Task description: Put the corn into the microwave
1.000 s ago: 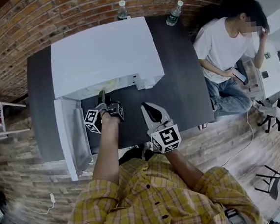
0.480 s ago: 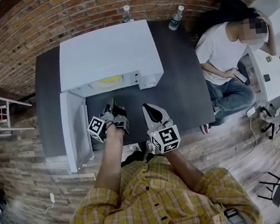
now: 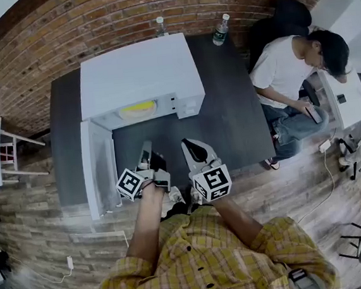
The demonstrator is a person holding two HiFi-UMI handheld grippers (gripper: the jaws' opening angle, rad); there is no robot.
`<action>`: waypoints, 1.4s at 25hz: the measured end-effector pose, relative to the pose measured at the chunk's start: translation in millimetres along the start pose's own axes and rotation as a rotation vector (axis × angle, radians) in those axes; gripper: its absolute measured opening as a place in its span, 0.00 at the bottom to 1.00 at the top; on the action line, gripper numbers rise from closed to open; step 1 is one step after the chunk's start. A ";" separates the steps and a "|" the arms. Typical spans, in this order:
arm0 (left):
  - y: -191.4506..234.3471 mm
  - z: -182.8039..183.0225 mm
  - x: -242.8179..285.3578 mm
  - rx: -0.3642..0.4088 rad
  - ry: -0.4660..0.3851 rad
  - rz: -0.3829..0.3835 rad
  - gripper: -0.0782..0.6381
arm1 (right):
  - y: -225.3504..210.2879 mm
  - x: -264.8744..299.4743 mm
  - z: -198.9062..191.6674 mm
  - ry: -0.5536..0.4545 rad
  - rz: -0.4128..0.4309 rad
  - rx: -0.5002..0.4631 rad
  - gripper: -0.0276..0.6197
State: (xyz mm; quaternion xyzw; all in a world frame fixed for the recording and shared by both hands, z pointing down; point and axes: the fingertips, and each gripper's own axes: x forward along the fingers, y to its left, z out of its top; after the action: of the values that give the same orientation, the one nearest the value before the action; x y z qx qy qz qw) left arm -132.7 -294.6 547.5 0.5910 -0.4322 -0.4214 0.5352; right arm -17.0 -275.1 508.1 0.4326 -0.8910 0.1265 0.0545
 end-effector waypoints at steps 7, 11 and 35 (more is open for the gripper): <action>-37.2 -23.1 -19.9 0.198 0.074 0.003 0.11 | 3.8 -14.1 13.6 -0.020 0.012 0.002 0.05; -62.3 -25.0 -26.0 0.543 0.130 -0.011 0.11 | 5.8 -18.5 22.7 -0.039 0.016 0.003 0.05; -117.6 -38.7 -38.8 1.279 0.116 0.036 0.11 | 16.6 -26.1 66.7 -0.127 0.060 -0.037 0.05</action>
State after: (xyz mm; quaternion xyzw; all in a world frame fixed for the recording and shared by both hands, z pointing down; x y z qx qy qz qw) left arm -98.9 -240.6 434.5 0.8078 -0.5785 -0.0387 0.1064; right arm -13.0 -263.7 435.5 0.4118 -0.9074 0.0839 0.0021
